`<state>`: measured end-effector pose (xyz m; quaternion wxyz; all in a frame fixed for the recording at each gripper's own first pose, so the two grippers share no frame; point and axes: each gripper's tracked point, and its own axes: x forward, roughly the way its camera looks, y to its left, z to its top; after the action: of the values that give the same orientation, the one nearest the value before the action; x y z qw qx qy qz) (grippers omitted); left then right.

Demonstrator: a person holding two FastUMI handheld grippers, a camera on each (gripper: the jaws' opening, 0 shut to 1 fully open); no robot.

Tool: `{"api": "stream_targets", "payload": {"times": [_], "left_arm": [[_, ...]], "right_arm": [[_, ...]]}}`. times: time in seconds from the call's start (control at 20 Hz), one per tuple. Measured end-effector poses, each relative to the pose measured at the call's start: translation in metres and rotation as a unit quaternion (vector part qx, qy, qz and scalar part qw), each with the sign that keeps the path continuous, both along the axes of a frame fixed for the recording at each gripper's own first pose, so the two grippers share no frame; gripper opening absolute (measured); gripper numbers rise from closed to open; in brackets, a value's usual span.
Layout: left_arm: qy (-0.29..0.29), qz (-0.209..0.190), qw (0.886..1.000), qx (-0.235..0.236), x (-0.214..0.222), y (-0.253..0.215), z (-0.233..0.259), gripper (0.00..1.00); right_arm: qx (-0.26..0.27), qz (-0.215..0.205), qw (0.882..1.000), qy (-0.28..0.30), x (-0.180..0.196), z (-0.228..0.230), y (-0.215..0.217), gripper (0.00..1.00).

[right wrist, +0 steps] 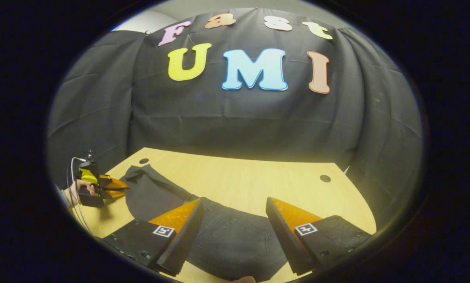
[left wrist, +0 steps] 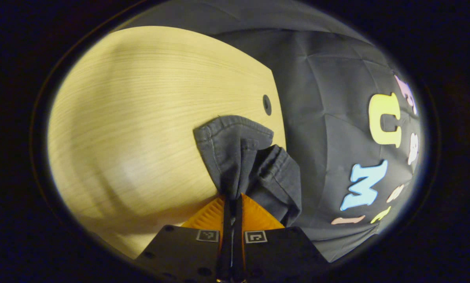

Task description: Grasp the waist and the cuffs of the jeans and fold them to make the two legs overlap; first hold the waist and fold one-third of the jeans toward the cuffs, then hold the cuffs and fold the remaining one-third in the same direction to finish folding.

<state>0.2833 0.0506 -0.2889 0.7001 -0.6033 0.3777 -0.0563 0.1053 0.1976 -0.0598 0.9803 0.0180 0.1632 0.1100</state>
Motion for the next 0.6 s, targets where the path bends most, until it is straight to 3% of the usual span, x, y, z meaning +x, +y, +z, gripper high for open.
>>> {"api": "stream_targets", "payload": {"times": [0.05, 0.1, 0.35, 0.6], "left_arm": [[-0.012, 0.002, 1.000, -0.013, -0.002, -0.002, 0.013, 0.04], [-0.023, 0.001, 1.000, -0.016, -0.003, -0.005, 0.024, 0.10], [-0.121, -0.015, 0.993, 0.001, -0.023, -0.043, 0.121, 0.10], [-0.240, -0.110, 0.962, 0.067, -0.081, -0.151, 0.217, 0.10]], "right_arm": [[0.000, -0.002, 1.000, -0.003, -0.001, 0.002, -0.003, 0.95], [0.001, -0.003, 1.000, -0.006, -0.003, 0.003, -0.006, 0.95], [0.020, -0.007, 1.000, -0.022, -0.012, 0.013, -0.023, 0.94], [0.032, -0.007, 0.999, -0.036, -0.024, 0.018, -0.053, 0.94]]}}
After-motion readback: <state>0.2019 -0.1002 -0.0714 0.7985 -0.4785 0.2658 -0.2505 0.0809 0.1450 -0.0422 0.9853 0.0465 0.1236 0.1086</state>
